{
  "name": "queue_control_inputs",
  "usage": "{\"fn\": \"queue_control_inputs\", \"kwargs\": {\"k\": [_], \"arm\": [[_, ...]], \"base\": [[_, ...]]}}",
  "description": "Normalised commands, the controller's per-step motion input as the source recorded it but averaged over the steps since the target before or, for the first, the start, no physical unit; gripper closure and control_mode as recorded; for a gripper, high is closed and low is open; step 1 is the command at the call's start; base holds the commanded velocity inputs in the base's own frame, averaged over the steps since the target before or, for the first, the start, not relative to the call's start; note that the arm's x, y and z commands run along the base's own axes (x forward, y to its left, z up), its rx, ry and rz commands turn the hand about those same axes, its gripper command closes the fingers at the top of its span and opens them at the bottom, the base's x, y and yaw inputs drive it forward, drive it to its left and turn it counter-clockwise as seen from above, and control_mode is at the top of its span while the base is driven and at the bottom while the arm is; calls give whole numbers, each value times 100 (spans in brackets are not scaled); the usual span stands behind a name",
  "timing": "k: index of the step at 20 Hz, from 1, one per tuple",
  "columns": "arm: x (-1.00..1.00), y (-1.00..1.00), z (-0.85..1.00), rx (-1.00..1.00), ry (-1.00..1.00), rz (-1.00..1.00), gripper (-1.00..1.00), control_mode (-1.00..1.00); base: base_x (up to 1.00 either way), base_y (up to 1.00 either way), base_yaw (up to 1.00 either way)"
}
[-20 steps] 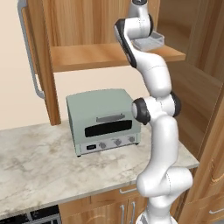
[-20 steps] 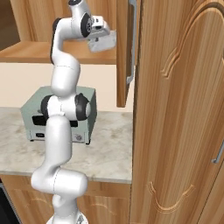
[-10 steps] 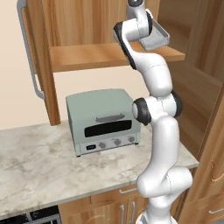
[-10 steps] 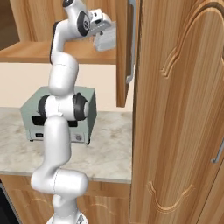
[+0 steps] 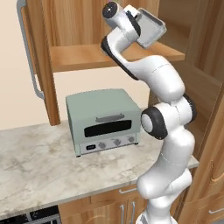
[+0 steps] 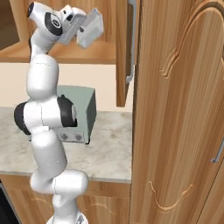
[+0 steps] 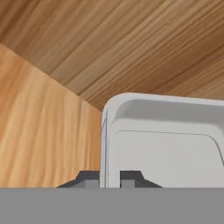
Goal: Retrieve the tupperware and aluminum foil from the cabinet and place them on the dining counter near the plate with carrot and cucumber to prepare for storing leftovers.
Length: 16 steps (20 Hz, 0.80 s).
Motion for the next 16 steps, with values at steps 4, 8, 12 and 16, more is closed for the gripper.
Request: {"fn": "queue_control_inputs", "kwargs": {"k": [4,8,12,16], "arm": [[-100,70,-21,-48,-42,5,100,-100],[-100,45,-14,-24,-16,2,100,-100],[-100,11,0,2,2,0,100,-100],[-100,0,0,18,19,0,100,-100]], "base": [[0,0,0],[0,0,0],[0,0,0],[0,0,0]]}}
